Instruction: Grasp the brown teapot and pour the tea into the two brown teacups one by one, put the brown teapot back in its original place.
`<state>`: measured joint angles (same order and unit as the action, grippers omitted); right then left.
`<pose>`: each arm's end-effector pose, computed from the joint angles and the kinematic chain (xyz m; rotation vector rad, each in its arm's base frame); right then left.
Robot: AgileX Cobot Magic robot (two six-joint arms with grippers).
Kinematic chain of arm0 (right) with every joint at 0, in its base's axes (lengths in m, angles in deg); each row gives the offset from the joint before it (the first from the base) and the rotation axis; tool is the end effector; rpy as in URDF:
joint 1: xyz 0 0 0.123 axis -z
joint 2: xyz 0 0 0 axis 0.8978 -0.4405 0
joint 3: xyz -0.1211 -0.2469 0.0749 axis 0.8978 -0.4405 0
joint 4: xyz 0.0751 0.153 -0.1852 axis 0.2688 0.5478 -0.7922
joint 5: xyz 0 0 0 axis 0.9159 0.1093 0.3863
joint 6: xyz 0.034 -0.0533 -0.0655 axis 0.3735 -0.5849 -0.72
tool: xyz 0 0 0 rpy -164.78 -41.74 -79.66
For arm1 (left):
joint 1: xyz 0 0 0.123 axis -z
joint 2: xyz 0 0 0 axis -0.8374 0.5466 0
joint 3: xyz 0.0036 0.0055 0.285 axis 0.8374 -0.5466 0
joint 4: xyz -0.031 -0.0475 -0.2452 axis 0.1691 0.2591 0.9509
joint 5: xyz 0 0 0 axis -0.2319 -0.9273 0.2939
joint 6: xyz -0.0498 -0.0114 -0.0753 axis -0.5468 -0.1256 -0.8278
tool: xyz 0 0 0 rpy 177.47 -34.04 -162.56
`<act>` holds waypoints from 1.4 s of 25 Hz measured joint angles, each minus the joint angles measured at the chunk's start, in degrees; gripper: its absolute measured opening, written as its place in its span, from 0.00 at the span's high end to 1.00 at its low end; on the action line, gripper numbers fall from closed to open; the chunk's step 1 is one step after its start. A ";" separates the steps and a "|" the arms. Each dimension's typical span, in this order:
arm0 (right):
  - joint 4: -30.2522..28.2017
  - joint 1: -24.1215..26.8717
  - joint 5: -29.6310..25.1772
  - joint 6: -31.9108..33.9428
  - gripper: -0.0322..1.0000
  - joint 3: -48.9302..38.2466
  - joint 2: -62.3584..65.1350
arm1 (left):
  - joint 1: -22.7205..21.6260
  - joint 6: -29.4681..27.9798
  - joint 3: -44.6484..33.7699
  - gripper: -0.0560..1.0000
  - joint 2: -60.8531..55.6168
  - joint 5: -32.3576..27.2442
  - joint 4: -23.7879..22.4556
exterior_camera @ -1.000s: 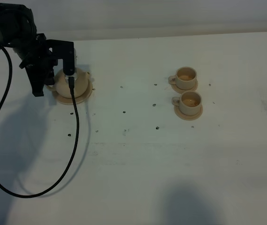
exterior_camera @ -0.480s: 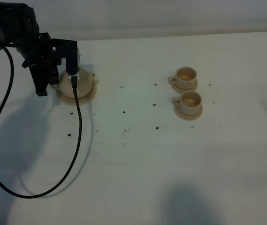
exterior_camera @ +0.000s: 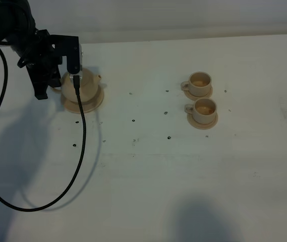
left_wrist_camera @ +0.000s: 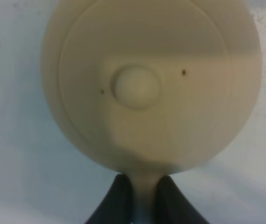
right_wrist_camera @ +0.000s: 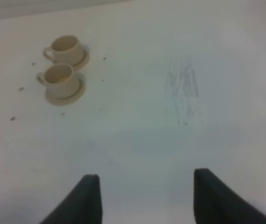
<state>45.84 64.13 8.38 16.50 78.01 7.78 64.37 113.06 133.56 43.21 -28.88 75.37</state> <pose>-0.0051 0.0091 0.2744 -0.0173 2.0513 0.1242 0.4708 -0.0666 0.1852 1.8838 2.1078 0.2106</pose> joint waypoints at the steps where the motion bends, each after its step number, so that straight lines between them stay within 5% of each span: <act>1: 0.00 0.00 0.00 0.00 0.52 0.00 0.00 | -0.06 0.00 0.00 0.84 -0.04 -0.02 0.00; 8: 0.00 0.00 0.00 0.00 0.52 0.00 0.00 | 1.68 0.06 0.00 0.84 -2.19 -0.07 3.65; 21: 0.00 0.00 0.00 0.00 0.52 0.00 0.00 | 17.08 -3.89 0.00 0.84 -4.19 4.87 3.72; 35: 0.00 0.00 0.00 0.00 0.52 0.00 0.00 | 27.70 -24.54 0.00 0.84 -4.19 6.51 -15.37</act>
<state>45.84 64.13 8.38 16.50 78.01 7.78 92.07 88.51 133.56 39.02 -22.37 60.00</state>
